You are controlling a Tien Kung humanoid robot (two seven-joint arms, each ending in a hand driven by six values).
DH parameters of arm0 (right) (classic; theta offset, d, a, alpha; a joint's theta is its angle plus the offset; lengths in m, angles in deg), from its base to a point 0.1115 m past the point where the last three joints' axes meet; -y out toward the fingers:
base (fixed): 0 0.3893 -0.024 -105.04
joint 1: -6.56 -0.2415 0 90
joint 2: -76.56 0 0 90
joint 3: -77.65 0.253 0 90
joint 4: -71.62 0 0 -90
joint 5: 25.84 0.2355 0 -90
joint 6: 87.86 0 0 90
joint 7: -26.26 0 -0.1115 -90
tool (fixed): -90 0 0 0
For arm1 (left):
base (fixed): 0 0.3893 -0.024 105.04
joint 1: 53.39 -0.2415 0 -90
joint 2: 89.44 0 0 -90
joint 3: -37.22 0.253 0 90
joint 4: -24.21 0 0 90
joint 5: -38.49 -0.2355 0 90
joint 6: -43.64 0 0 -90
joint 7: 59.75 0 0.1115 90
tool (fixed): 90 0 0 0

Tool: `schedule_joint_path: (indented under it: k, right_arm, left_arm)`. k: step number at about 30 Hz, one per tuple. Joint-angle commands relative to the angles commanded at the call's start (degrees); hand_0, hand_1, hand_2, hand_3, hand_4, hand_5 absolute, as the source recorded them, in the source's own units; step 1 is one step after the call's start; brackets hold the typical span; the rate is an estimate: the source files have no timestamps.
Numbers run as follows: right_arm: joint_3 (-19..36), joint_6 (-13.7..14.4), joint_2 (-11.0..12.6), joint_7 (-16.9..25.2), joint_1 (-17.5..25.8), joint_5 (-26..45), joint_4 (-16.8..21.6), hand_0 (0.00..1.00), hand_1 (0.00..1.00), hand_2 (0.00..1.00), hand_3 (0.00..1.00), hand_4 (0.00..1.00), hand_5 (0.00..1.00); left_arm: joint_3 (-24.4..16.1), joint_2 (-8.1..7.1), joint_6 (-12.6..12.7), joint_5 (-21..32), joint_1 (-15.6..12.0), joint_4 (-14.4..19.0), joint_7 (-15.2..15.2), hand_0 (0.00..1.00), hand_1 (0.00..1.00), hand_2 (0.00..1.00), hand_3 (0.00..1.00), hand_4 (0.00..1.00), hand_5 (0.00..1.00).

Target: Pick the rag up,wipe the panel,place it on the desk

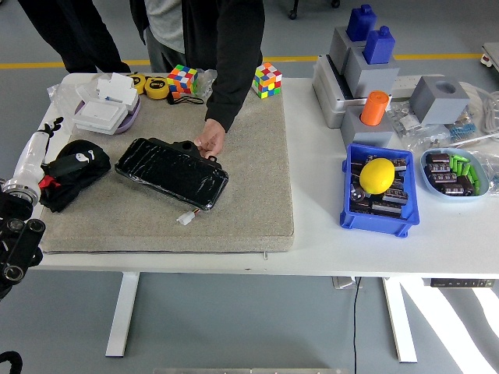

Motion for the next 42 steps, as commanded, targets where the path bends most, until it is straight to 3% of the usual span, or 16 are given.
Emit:
schedule_joint_path:
  k: [9, 10, 15, 16, 21, 22, 27, 28, 33, 34, 35, 39, 40, 42]
  right_arm:
    - [-0.07, -0.02, 0.03, 0.04, -0.15, 0.27, 0.05, 0.543, 0.565, 0.496, 0.523, 0.894, 0.371]
    - [-0.05, -0.01, 0.03, 0.05, -0.15, 0.26, 0.05, 0.543, 0.565, 0.496, 0.523, 0.895, 0.372]
    - [-0.33, 0.06, 0.06, 0.09, -0.20, 0.44, 0.08, 0.543, 0.565, 0.496, 0.523, 0.895, 0.372]
    - [-0.42, 0.06, 0.05, 0.08, -0.19, 0.48, 0.09, 0.543, 0.564, 0.496, 0.523, 0.896, 0.372]
    - [-0.35, 0.20, -0.04, 0.17, -0.21, 0.44, 0.06, 0.543, 0.564, 0.496, 0.523, 0.896, 0.372]
    - [-0.32, 0.22, -0.04, 0.19, -0.21, 0.42, 0.04, 0.542, 0.564, 0.496, 0.523, 0.896, 0.372]
    - [-0.59, 0.31, 0.09, 0.32, -0.30, 0.74, 0.12, 0.542, 0.564, 0.496, 0.523, 0.896, 0.372]
    - [-0.73, 0.31, 0.11, 0.32, -0.32, 0.83, 0.15, 0.538, 0.563, 0.496, 0.522, 0.896, 0.372]
    - [-1.52, 0.30, 0.06, 0.35, -0.29, 1.41, 0.36, 0.538, 0.563, 0.496, 0.522, 0.896, 0.372]
    - [-1.61, 0.32, 0.04, 0.36, -0.31, 1.46, 0.37, 0.540, 0.563, 0.494, 0.523, 0.897, 0.371]
    - [-1.62, 0.33, 0.03, 0.36, -0.34, 1.46, 0.37, 0.540, 0.563, 0.494, 0.523, 0.897, 0.371]
    - [-1.52, 0.33, 0.01, 0.33, -0.34, 1.38, 0.39, 0.540, 0.563, 0.494, 0.523, 0.897, 0.371]
    - [-1.41, 0.35, 0.01, 0.34, -0.35, 1.35, 0.40, 0.538, 0.562, 0.495, 0.523, 0.897, 0.370]
    - [-1.35, 0.37, 0.05, 0.36, -0.35, 1.34, 0.40, 0.538, 0.562, 0.495, 0.523, 0.897, 0.370]
  left_arm:
    - [1.03, 0.41, -0.57, -2.37, 1.81, -4.19, 1.58, 0.998, 0.992, 0.970, 0.971, 0.998, 0.424]
    - [1.10, 0.48, -0.52, -2.51, 1.95, -4.54, 1.64, 0.954, 0.919, 0.914, 0.909, 0.998, 0.261]
    - [0.73, 1.02, 0.59, -3.43, 2.95, -6.92, 1.44, 0.954, 0.919, 0.914, 0.909, 0.998, 0.261]
    - [0.67, 1.12, 0.65, -3.63, 3.15, -7.46, 1.60, 0.852, 0.778, 0.780, 0.815, 0.970, 0.139]
    - [0.27, 1.49, 1.77, -4.77, 3.87, -9.38, 1.54, 0.852, 0.778, 0.780, 0.815, 0.970, 0.139]
    - [0.23, 1.53, 1.89, -5.02, 3.96, -9.60, 1.54, 0.652, 0.586, 0.609, 0.631, 0.757, 0.002]
    - [-0.28, 1.91, 3.63, -4.05, 4.38, -10.77, -0.38, 0.652, 0.586, 0.609, 0.631, 0.757, 0.002]
    - [-0.32, 1.95, 4.07, -3.57, 4.41, -10.87, -0.90, 0.443, 0.441, 0.530, 0.583, 0.670, 0.002]
    - [-0.44, 2.08, 5.30, -1.35, 4.43, -11.05, -3.07, 0.443, 0.441, 0.530, 0.583, 0.670, 0.002]
    - [-0.46, 2.07, 5.58, -1.15, 4.48, -11.03, -3.52, 0.360, 0.380, 0.482, 0.563, 0.640, 0.002]
    - [-0.46, 2.07, 5.75, -1.07, 4.54, -11.08, -3.75, 0.360, 0.380, 0.482, 0.563, 0.640, 0.002]
    - [-0.28, 2.06, 5.55, -1.85, 4.74, -11.40, -3.27, 0.360, 0.380, 0.482, 0.563, 0.640, 0.002]
    - [-0.19, 2.04, 5.44, -2.01, 4.72, -11.41, -3.06, 0.286, 0.338, 0.428, 0.563, 0.645, 0.002]
    - [-0.07, 2.04, 5.40, -2.19, 4.64, -11.28, -2.94, 0.286, 0.338, 0.428, 0.563, 0.645, 0.002]
